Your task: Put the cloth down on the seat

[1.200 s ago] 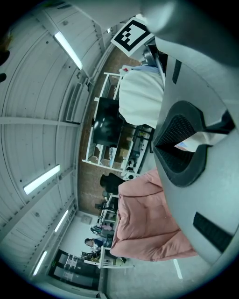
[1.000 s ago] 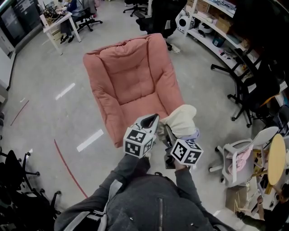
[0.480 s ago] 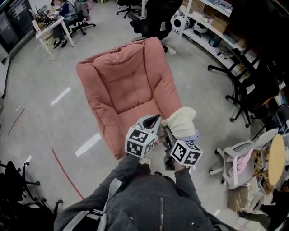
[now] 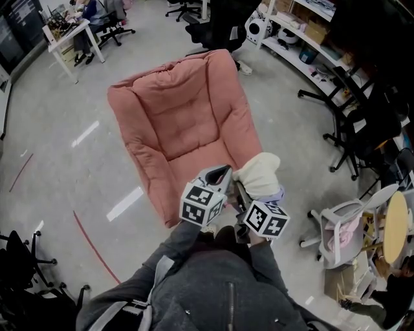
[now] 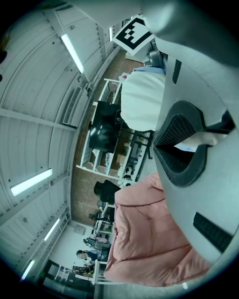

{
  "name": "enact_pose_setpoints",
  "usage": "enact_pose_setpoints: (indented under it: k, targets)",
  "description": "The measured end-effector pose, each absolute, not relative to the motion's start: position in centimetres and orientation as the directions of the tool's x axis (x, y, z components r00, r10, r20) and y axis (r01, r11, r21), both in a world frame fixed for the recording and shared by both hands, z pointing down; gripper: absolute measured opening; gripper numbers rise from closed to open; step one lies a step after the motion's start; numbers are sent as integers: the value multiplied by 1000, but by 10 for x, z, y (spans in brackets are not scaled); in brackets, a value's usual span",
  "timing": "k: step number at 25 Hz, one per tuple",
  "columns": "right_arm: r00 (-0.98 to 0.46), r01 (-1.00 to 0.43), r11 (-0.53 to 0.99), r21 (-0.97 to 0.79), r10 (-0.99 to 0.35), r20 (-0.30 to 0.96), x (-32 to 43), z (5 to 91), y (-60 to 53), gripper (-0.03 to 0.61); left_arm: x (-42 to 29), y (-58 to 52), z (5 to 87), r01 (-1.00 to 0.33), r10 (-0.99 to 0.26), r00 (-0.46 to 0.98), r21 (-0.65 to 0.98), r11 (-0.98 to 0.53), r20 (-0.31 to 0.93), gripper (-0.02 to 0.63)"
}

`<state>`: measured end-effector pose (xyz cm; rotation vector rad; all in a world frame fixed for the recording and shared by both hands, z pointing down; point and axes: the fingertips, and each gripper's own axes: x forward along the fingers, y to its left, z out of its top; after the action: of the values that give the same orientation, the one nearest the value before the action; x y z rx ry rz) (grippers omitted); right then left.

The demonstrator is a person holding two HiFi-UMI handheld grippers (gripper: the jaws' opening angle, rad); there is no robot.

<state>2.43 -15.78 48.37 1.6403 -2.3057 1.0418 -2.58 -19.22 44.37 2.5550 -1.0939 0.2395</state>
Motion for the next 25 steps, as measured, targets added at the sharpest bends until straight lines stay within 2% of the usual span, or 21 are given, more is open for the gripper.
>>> enact_pose_setpoints:
  k: [11, 25]
  targets:
    - [-384, -883, 155, -443, -781, 493, 34, 483, -153, 170, -26, -189, 450, -726, -665, 687, 289, -624, 291, 0]
    - [-398, -877, 159, -453, -768, 502, 66, 486, -202, 170, 6, -242, 458, -729, -658, 684, 307, -612, 313, 0]
